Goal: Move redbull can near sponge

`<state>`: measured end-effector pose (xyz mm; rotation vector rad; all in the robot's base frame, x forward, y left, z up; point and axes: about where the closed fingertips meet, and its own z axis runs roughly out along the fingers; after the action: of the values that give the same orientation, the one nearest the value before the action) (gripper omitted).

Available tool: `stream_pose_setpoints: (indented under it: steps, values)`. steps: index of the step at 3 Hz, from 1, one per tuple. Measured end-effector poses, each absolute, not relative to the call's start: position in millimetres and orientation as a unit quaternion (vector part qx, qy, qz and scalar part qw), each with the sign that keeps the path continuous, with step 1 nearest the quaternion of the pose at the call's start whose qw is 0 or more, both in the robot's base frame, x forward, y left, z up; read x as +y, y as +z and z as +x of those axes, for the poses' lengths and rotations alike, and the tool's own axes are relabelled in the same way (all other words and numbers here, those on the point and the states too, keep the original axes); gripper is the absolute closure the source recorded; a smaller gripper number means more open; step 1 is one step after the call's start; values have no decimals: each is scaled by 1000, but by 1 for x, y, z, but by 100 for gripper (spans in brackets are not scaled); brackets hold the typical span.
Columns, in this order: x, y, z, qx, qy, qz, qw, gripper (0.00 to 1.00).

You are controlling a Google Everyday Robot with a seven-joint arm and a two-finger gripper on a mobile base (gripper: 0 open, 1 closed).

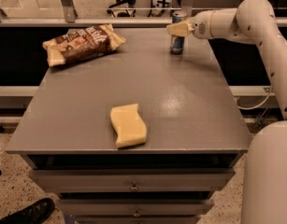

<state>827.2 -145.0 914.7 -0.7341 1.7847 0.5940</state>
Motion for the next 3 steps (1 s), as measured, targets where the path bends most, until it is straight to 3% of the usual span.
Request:
stream_pose_setpoints:
  steps: [1,2,3]
  values:
    - [-117,945,756,713,285,-361,530,96]
    - [-115,964,701,700,291,-370,537,100]
    - [-113,959,690,701,297,-373,530,100]
